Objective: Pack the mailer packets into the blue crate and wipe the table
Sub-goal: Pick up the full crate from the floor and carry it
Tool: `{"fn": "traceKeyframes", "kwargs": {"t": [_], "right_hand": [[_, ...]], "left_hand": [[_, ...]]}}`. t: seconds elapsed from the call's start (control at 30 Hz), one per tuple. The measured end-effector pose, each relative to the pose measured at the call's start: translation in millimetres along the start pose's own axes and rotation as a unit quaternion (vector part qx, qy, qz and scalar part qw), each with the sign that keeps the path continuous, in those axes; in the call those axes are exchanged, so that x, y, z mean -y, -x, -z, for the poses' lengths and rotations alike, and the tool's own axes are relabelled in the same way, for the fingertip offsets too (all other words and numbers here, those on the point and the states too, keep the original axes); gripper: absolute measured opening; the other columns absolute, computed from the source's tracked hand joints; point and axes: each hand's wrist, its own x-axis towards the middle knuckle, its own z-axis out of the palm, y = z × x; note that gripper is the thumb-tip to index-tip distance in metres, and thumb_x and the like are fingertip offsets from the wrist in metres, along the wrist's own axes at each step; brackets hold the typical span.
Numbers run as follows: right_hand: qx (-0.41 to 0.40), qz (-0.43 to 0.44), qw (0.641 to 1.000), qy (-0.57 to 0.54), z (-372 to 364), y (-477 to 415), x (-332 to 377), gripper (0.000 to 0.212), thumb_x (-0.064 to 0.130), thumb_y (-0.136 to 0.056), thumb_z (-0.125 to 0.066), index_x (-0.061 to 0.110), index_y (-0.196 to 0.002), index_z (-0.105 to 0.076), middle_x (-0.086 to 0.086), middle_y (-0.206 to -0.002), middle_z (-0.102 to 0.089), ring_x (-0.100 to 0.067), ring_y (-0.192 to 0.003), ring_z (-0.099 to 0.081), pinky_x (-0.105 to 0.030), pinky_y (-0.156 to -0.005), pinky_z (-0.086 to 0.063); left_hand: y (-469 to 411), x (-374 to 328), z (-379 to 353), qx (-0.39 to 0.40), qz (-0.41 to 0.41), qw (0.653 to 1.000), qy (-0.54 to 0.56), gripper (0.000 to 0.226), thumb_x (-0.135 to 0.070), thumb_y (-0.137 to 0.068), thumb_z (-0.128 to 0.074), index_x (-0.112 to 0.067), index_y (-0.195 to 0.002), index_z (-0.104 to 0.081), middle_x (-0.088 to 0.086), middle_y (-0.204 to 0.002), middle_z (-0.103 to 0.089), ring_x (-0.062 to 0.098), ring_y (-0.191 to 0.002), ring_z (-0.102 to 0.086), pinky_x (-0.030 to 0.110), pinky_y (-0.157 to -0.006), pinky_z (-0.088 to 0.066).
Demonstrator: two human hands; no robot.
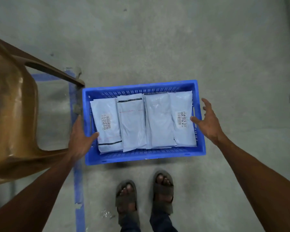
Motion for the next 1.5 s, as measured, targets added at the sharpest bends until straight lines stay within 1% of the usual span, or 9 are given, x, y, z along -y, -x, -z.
{"fn": "traceKeyframes", "kwargs": {"t": [0.2, 0.37, 0.6, 0.7, 0.83, 0.97, 1.2, 1.4, 1.5], "right_hand": [[-0.019, 0.076, 0.997, -0.029, -31.0, -29.1, -42.3, 0.080, 0.013, -0.092, -0.060, 0.053, -0.148, -0.019, 0.017, -0.151, -0.040, -0.018, -0.131, -0.050, -0.052, -0.106, -0.043], [-0.058, 0.096, 0.994, -0.015, -41.1, -39.5, -54.4, 0.071, 0.014, -0.097, -0.048, 0.055, -0.148, -0.018, 0.003, -0.128, -0.062, -0.020, -0.080, -0.066, -0.047, -0.080, -0.058], [-0.075, 0.098, 0.992, 0.022, -11.1, -23.8, -29.2, 0.078, 0.006, -0.096, -0.047, 0.054, -0.149, -0.017, 0.008, -0.129, -0.058, -0.027, -0.101, -0.063, -0.043, -0.095, -0.050], [-0.069, 0.089, 0.993, 0.041, 33.1, -0.7, 6.0, 0.079, 0.005, -0.095, -0.047, 0.051, -0.151, -0.014, -0.007, -0.109, -0.064, -0.031, -0.088, -0.062, -0.041, -0.086, -0.050], [-0.088, 0.093, 0.990, 0.066, 116.7, 50.8, 85.5, 0.076, 0.006, -0.097, -0.046, 0.041, -0.155, -0.013, -0.014, -0.088, -0.062, -0.034, -0.076, -0.060, -0.034, -0.071, -0.043], [-0.103, 0.114, 0.986, 0.061, 217.0, 122.7, 189.0, 0.079, 0.005, -0.095, -0.045, 0.044, -0.154, -0.010, -0.014, -0.091, -0.063, -0.026, -0.068, -0.062, -0.032, -0.062, -0.045], [-0.169, 0.206, 0.963, 0.030, 373.3, 284.3, 375.5, 0.075, 0.009, -0.097, -0.044, 0.043, -0.154, -0.010, -0.018, -0.110, -0.063, -0.033, -0.086, -0.063, -0.037, -0.082, -0.050], [-0.225, 0.287, 0.931, 0.026, 454.2, 409.9, 501.7, 0.074, 0.001, -0.092, -0.042, 0.030, -0.156, -0.019, -0.019, -0.121, -0.061, -0.034, -0.104, -0.059, -0.038, -0.087, -0.042], [-0.231, 0.336, 0.912, 0.053, 478.1, 455.7, 547.2, 0.071, 0.001, -0.093, -0.043, 0.022, -0.156, -0.020, -0.024, -0.140, -0.052, -0.041, -0.125, -0.050, -0.038, -0.097, -0.038]], "left_hand": [[-39.5, 34.3, -33.2, -0.052, -0.037, 0.998, 0.019, 0.102, -0.010, -0.084, -0.074, -0.038, -0.154, -0.005, -0.002, -0.159, -0.030, 0.026, -0.141, -0.038, 0.054, -0.112, -0.035], [-47.2, 40.6, -44.8, -0.086, -0.091, 0.992, 0.017, 0.095, -0.004, -0.093, -0.057, -0.049, -0.153, 0.001, 0.002, -0.158, -0.033, 0.035, -0.134, -0.046, 0.056, -0.106, -0.041], [-27.4, 5.8, -19.5, -0.062, -0.127, 0.989, 0.036, 0.079, -0.002, -0.099, -0.048, -0.035, -0.157, -0.007, -0.016, -0.159, -0.020, 0.029, -0.137, -0.043, 0.045, -0.107, -0.040], [-9.9, -33.9, 18.4, -0.052, -0.123, 0.990, 0.039, 0.080, -0.003, -0.099, -0.046, -0.041, -0.156, -0.005, 0.004, -0.156, -0.036, 0.029, -0.133, -0.046, 0.047, -0.106, -0.042], [20.0, -104.5, 102.1, -0.048, -0.174, 0.982, 0.051, 0.080, 0.004, -0.096, -0.046, -0.031, -0.157, -0.009, 0.015, -0.156, -0.034, 0.036, -0.138, -0.040, 0.051, -0.111, -0.036], [65.0, -204.0, 219.9, -0.065, -0.192, 0.978, 0.052, 0.079, 0.004, -0.095, -0.045, -0.027, -0.158, -0.009, 0.024, -0.132, -0.055, 0.039, -0.111, -0.059, 0.040, -0.091, -0.046], [175.9, -358.6, 457.4, -0.148, -0.218, 0.963, 0.061, 0.074, -0.011, -0.097, -0.048, -0.044, -0.154, -0.014, 0.017, -0.129, -0.061, 0.036, -0.110, -0.062, 0.040, -0.090, -0.047], [288.3, -422.7, 624.3, -0.220, -0.209, 0.948, 0.098, 0.069, -0.012, -0.094, -0.051, -0.044, -0.151, -0.029, 0.020, -0.100, -0.068, 0.032, -0.063, -0.061, 0.031, -0.053, -0.051], [356.5, -422.3, 682.6, -0.280, -0.215, 0.929, 0.107, 0.070, -0.016, -0.091, -0.053, -0.052, -0.147, -0.030, 0.019, -0.099, -0.069, 0.034, -0.069, -0.065, 0.034, -0.061, -0.055]]}}
